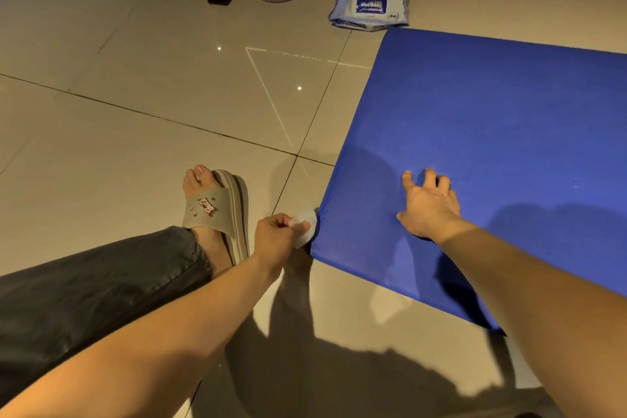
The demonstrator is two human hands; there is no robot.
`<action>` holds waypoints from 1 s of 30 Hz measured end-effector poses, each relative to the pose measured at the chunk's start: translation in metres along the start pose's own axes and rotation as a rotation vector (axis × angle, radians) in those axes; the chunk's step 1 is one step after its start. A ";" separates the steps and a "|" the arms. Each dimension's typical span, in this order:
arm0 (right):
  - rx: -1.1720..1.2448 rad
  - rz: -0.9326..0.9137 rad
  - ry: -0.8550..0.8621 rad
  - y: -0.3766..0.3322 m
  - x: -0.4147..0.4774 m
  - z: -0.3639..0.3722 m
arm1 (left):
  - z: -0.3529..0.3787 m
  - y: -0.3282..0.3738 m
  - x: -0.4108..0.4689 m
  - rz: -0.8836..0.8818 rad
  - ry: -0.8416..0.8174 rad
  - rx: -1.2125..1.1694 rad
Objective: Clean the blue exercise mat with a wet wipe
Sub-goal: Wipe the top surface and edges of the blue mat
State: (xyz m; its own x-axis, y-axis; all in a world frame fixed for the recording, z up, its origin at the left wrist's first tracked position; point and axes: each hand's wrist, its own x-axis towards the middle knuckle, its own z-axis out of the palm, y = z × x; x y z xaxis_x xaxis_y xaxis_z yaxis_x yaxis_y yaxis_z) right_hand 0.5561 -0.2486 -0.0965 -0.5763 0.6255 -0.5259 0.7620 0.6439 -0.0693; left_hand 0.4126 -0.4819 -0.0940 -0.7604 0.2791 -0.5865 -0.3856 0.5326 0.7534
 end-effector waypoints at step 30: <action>0.038 -0.061 -0.006 0.031 -0.063 -0.003 | 0.018 -0.030 -0.045 0.184 0.248 0.447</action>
State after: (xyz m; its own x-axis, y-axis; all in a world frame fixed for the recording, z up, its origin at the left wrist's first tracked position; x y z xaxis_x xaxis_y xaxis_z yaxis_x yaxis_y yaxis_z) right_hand 0.6150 -0.2663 -0.0631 -0.6203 0.5831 -0.5246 0.7363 0.6634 -0.1332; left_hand 0.4679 -0.4959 -0.0958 -0.9158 0.2319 -0.3279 -0.0154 0.7956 0.6056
